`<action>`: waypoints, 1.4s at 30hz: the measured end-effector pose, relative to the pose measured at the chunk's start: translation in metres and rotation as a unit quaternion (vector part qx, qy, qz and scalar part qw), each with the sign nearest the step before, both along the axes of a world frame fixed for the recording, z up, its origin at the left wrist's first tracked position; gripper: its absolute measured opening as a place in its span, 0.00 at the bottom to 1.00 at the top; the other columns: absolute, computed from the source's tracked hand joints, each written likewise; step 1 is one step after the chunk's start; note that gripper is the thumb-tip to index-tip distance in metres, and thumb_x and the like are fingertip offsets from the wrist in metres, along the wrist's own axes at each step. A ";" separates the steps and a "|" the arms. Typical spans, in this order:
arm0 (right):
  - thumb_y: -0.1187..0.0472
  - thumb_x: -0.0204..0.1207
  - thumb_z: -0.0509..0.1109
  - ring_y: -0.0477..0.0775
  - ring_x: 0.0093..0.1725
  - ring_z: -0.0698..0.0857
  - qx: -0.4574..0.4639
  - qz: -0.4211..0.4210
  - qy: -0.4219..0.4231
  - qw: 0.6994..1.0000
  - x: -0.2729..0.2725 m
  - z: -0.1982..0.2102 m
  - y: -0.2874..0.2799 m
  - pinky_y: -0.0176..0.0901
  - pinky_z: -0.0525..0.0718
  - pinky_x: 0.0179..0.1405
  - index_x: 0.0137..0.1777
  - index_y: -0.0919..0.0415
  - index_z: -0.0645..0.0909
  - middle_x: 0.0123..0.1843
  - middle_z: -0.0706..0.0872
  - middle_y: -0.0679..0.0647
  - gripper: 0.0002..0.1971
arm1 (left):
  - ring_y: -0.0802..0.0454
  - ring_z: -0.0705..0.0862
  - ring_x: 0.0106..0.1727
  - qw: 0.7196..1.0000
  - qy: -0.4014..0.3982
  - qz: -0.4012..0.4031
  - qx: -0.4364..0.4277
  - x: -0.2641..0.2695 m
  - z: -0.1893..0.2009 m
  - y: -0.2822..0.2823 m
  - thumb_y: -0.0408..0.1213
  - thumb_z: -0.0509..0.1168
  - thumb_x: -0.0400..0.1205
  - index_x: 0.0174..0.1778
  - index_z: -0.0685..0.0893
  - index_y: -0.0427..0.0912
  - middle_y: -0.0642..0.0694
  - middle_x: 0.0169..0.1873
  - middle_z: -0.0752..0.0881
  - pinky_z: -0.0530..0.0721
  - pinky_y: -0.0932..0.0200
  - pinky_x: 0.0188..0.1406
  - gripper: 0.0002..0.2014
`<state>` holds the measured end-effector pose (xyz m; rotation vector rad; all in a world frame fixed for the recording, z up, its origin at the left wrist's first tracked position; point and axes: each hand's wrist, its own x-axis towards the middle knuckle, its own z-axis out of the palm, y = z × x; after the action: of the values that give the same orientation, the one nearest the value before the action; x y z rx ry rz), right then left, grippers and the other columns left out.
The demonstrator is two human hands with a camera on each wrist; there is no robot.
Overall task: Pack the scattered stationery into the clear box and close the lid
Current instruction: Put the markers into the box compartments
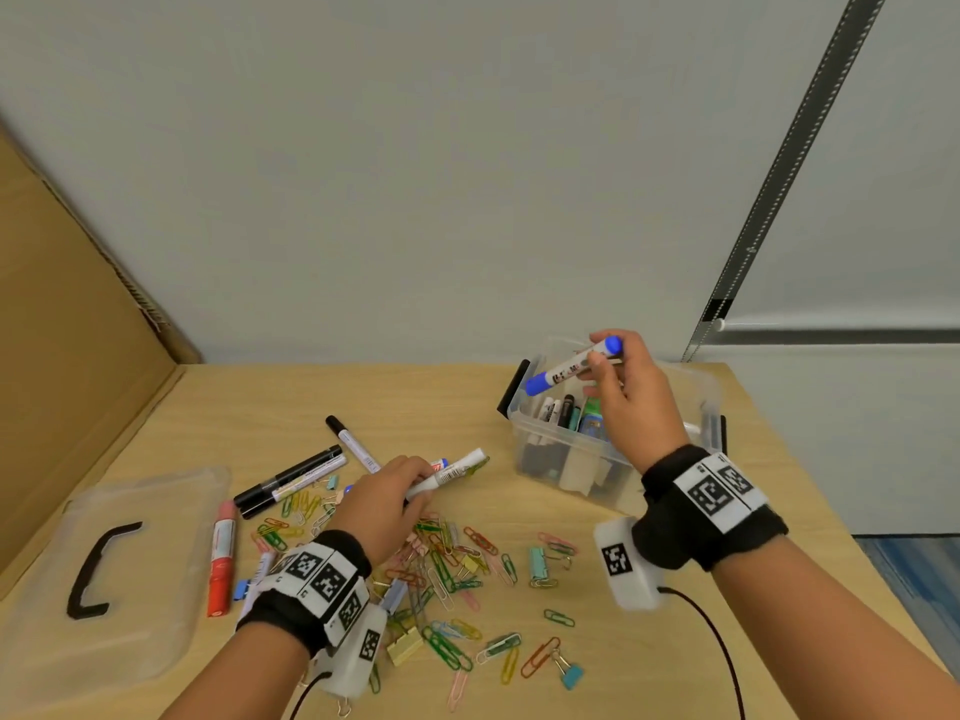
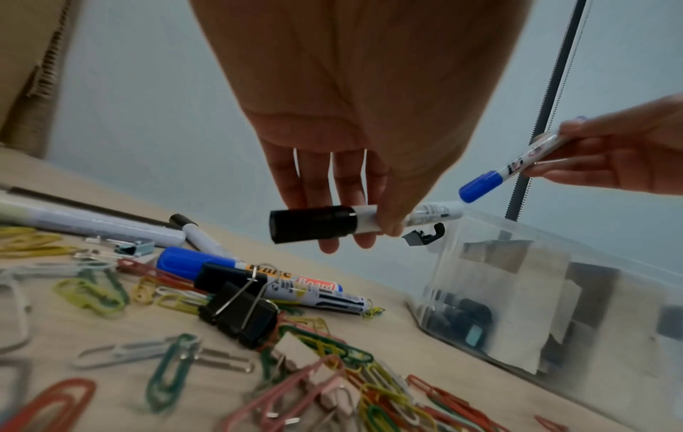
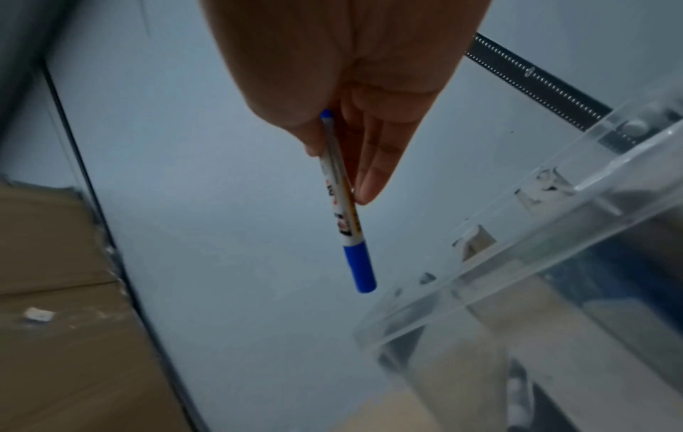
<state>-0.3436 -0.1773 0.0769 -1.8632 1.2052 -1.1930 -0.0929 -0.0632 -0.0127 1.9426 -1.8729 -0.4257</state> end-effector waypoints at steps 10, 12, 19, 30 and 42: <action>0.59 0.83 0.62 0.63 0.56 0.85 0.159 -0.053 0.222 0.960 0.033 -0.015 -0.078 0.53 0.83 0.57 0.66 0.64 0.73 0.58 0.85 0.64 0.15 | 0.56 0.77 0.52 1.000 -0.007 0.000 -0.019 -0.003 -0.002 0.001 0.42 0.57 0.85 0.63 0.76 0.50 0.54 0.55 0.79 0.78 0.58 0.53 0.11; 0.57 0.82 0.64 0.62 0.60 0.83 0.170 -0.031 0.322 0.931 0.039 -0.010 -0.086 0.48 0.82 0.55 0.68 0.64 0.74 0.62 0.82 0.63 0.18 | 0.56 0.75 0.53 1.000 -0.015 -0.001 -0.018 -0.002 -0.002 0.001 0.42 0.57 0.85 0.63 0.76 0.50 0.54 0.54 0.79 0.78 0.57 0.55 0.11; 0.63 0.84 0.58 0.60 0.59 0.82 0.205 0.046 0.475 0.854 0.046 0.005 -0.084 0.44 0.80 0.56 0.71 0.71 0.73 0.70 0.78 0.66 0.18 | 0.56 0.79 0.48 1.000 -0.002 0.001 -0.011 -0.004 -0.001 0.005 0.44 0.55 0.86 0.64 0.75 0.51 0.55 0.54 0.79 0.80 0.57 0.48 0.12; 0.56 0.83 0.56 0.60 0.81 0.60 0.026 -0.150 0.368 0.917 -0.052 -0.041 -0.026 0.54 0.60 0.81 0.79 0.63 0.64 0.82 0.62 0.60 0.25 | 0.61 0.80 0.45 0.995 0.082 0.013 -0.062 -0.041 0.019 0.003 0.41 0.51 0.88 0.73 0.70 0.49 0.55 0.52 0.75 0.76 0.69 0.43 0.17; 0.44 0.82 0.44 0.59 0.85 0.46 0.077 -0.158 0.443 0.879 -0.064 -0.058 -0.018 0.53 0.45 0.84 0.84 0.66 0.47 0.86 0.48 0.61 0.35 | 0.41 0.76 0.68 0.982 -0.174 -0.011 0.076 -0.154 0.074 -0.125 0.30 0.55 0.84 0.72 0.70 0.32 0.36 0.67 0.78 0.77 0.50 0.69 0.19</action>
<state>-0.4077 -0.1957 0.0189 -2.2029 2.0753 -0.2977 -0.2464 -0.1886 0.0610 2.2158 -2.1315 -0.2518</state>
